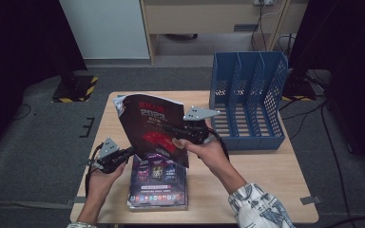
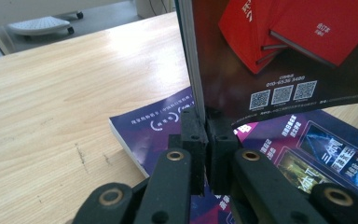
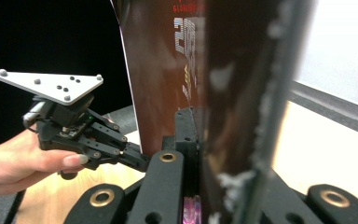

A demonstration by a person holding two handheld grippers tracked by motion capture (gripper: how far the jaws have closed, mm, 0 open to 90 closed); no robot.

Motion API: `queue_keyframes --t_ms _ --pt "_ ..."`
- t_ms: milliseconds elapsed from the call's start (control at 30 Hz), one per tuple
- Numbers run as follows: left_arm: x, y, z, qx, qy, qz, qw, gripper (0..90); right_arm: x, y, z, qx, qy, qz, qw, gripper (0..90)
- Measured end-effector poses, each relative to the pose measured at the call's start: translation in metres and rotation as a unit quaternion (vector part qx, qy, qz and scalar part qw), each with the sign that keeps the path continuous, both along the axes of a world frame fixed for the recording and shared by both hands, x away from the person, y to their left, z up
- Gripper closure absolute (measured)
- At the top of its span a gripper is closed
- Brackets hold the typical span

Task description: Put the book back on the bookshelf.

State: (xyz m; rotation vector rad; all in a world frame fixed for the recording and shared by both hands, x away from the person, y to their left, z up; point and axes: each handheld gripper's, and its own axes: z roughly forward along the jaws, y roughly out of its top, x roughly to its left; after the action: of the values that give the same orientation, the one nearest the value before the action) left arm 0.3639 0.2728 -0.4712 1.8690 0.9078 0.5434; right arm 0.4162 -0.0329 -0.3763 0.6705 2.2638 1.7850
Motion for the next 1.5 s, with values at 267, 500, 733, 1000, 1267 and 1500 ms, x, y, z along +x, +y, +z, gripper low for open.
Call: queue_keyframes --t_ms 267,500,733,1000,1267,1500 --pt "-0.001 -0.001 0.002 0.004 -0.004 -0.009 0.9999 87.8 0.0 -0.002 0.001 0.0 0.002 0.002 1.0 85.9" --pt "-0.001 -0.002 -0.001 0.013 0.003 -0.01 0.9999 87.8 0.002 -0.002 -0.005 -0.008 0.009 -0.006 0.9999 86.6" --pt "-0.002 -0.007 -0.001 -0.002 0.004 -0.024 0.9997 87.8 0.003 -0.007 -0.001 0.004 0.011 -0.016 0.9998 86.4" --pt "-0.003 -0.008 -0.001 -0.017 0.002 -0.025 0.9995 86.6 0.002 -0.011 0.007 0.0 0.007 -0.014 0.9999 86.8" --pt "-0.002 -0.008 -0.004 -0.029 -0.011 -0.008 0.9995 71.3 -0.002 -0.009 0.015 -0.011 -0.003 -0.006 0.9999 86.9" --pt "-0.003 -0.003 -0.007 -0.037 -0.01 0.014 0.9992 44.6 -0.002 -0.009 0.017 -0.01 -0.006 -0.011 0.9999 87.0"
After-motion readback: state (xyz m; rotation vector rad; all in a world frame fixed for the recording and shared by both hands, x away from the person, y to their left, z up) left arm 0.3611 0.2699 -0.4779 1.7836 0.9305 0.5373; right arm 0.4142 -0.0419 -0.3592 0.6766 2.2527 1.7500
